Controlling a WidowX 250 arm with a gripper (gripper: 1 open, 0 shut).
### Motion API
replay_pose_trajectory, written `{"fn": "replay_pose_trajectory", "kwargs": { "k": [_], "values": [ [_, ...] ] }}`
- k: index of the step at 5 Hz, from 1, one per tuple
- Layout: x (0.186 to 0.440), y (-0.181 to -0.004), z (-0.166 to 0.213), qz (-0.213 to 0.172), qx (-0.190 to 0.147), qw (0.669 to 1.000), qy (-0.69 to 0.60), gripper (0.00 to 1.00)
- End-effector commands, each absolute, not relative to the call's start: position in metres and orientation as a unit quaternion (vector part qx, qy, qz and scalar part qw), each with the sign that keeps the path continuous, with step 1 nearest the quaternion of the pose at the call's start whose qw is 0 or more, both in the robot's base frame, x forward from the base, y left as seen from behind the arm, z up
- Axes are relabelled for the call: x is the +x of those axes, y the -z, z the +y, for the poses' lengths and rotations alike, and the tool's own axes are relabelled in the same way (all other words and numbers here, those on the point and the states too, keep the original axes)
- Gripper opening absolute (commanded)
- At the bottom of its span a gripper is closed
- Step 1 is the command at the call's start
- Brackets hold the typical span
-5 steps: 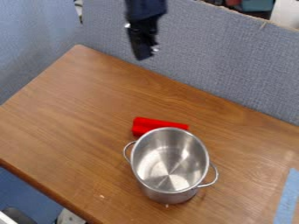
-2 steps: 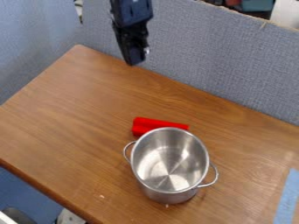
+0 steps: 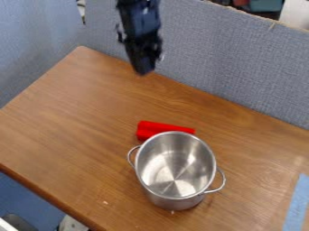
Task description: Move the red object from the metal pot to the table
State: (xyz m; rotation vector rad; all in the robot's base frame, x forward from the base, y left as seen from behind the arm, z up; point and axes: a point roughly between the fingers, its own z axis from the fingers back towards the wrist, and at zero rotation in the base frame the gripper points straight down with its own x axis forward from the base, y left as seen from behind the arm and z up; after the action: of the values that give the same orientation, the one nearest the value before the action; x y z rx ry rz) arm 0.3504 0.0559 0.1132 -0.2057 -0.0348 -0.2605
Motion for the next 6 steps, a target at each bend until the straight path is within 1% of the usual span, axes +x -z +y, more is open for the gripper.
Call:
{"fn": "replay_pose_trajectory", "kwargs": {
  "k": [1, 2, 3, 4, 5, 6],
  "values": [
    [0.374, -0.152, 0.072, -0.045, -0.092, 0.993, 0.054, 1.00],
    [0.345, -0.118, 0.053, -0.026, -0.097, 0.992, 0.076, 1.00],
    [0.319, -0.086, 0.031, -0.013, -0.093, 0.989, 0.115, 1.00],
    [0.295, -0.056, 0.012, -0.011, -0.096, 0.985, 0.142, 1.00],
    [0.318, -0.070, 0.028, -0.008, -0.096, 0.982, 0.161, 1.00],
    [0.339, -0.084, 0.043, 0.004, -0.106, 0.979, 0.175, 1.00]
  ]
}}
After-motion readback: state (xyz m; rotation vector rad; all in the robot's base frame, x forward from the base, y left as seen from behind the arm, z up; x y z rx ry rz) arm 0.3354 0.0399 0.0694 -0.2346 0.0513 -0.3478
